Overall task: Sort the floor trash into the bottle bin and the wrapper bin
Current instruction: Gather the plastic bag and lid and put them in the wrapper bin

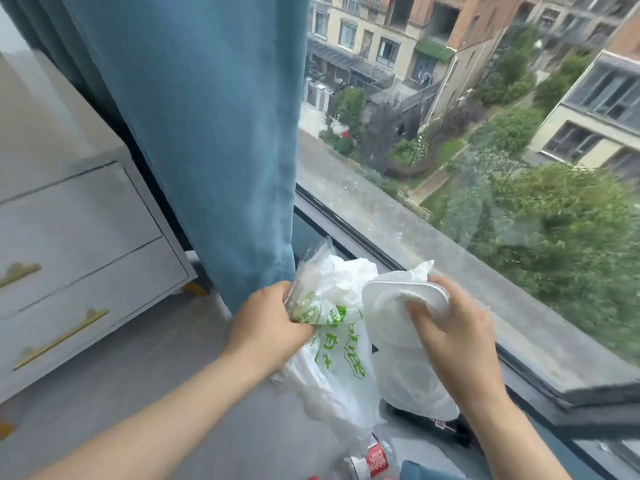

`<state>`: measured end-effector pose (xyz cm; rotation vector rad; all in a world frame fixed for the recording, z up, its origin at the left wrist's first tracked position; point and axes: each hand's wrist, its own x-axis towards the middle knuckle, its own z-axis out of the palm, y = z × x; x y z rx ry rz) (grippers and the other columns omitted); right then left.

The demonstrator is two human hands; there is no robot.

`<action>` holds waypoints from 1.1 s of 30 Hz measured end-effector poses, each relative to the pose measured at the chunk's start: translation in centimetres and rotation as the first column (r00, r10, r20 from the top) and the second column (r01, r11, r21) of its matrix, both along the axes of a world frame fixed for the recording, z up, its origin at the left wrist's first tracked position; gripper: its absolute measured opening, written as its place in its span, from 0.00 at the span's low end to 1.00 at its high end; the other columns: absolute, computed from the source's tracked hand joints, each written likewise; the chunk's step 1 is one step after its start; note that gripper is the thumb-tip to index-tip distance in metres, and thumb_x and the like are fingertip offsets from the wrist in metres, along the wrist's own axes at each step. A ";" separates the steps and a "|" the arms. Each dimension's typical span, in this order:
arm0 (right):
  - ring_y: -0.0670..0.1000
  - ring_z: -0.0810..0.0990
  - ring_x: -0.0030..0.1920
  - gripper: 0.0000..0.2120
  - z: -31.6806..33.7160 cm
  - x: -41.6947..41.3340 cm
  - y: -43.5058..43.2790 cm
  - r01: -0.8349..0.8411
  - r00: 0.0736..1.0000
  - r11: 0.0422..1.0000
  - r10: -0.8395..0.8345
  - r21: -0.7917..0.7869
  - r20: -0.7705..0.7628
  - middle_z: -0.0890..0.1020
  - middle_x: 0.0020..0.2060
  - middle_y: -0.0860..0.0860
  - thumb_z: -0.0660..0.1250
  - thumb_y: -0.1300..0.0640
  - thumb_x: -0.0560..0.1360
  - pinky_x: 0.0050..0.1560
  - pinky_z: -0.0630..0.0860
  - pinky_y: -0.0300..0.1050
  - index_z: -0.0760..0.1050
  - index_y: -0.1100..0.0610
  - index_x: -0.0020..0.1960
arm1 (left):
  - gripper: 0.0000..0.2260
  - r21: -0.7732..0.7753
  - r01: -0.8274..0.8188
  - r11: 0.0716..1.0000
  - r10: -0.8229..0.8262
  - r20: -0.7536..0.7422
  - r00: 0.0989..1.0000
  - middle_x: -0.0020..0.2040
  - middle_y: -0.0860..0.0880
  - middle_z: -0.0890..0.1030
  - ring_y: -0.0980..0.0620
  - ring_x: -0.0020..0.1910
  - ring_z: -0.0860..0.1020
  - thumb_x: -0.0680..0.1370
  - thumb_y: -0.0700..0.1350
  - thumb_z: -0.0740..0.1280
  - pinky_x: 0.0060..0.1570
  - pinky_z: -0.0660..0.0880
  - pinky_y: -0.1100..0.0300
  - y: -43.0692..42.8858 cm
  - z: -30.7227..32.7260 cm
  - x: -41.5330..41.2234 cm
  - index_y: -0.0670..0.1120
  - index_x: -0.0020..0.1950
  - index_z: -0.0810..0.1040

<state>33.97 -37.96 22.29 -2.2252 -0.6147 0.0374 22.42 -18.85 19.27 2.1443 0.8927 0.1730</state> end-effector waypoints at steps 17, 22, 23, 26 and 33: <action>0.56 0.80 0.53 0.16 45.0 -5.6 -2.3 0.212 0.977 0.976 -0.211 0.060 -0.018 0.83 0.51 0.53 0.71 0.56 0.74 0.53 0.74 0.49 0.77 0.57 0.61 | 0.08 -0.102 -0.021 0.995 0.032 0.099 0.995 0.32 0.51 0.80 0.51 0.34 0.79 0.64 0.48 0.74 0.34 0.76 0.55 -3.0 45.8 -4.5 0.51 0.38 0.77; 0.55 0.79 0.52 0.18 58.5 -9.2 -3.4 0.266 0.959 0.950 -0.278 0.167 0.054 0.83 0.51 0.53 0.71 0.53 0.74 0.50 0.73 0.48 0.76 0.56 0.62 | 0.09 -0.058 0.013 0.998 0.001 0.244 0.970 0.34 0.54 0.81 0.52 0.37 0.79 0.62 0.51 0.73 0.37 0.76 0.56 -3.7 58.5 -6.5 0.52 0.40 0.78; 0.55 0.79 0.52 0.19 60.3 -9.6 -3.4 0.272 0.953 0.944 -0.291 0.185 0.082 0.83 0.51 0.53 0.71 0.51 0.74 0.51 0.73 0.48 0.76 0.56 0.62 | 0.09 -0.039 0.022 0.999 -0.011 0.272 0.962 0.33 0.54 0.81 0.52 0.37 0.79 0.63 0.51 0.73 0.36 0.75 0.56 -3.9 60.4 -6.6 0.52 0.39 0.77; 0.50 0.77 0.50 0.23 66.3 -11.7 -3.7 0.306 0.907 0.918 -0.361 0.252 0.215 0.82 0.50 0.51 0.71 0.46 0.73 0.50 0.70 0.43 0.77 0.57 0.62 | 0.09 -0.024 0.083 0.996 -0.068 0.367 0.928 0.32 0.53 0.80 0.53 0.35 0.79 0.64 0.48 0.75 0.36 0.76 0.55 -4.3 66.3 -7.1 0.51 0.39 0.77; 0.39 0.74 0.41 0.20 76.9 -18.9 -6.4 0.429 0.766 0.814 -0.558 0.392 0.319 0.80 0.44 0.36 0.68 0.44 0.70 0.41 0.66 0.21 0.78 0.51 0.59 | 0.08 -0.003 0.329 0.944 -0.276 0.537 0.797 0.32 0.60 0.80 0.59 0.32 0.76 0.63 0.44 0.75 0.26 0.69 0.68 -5.6 76.9 -9.5 0.50 0.35 0.77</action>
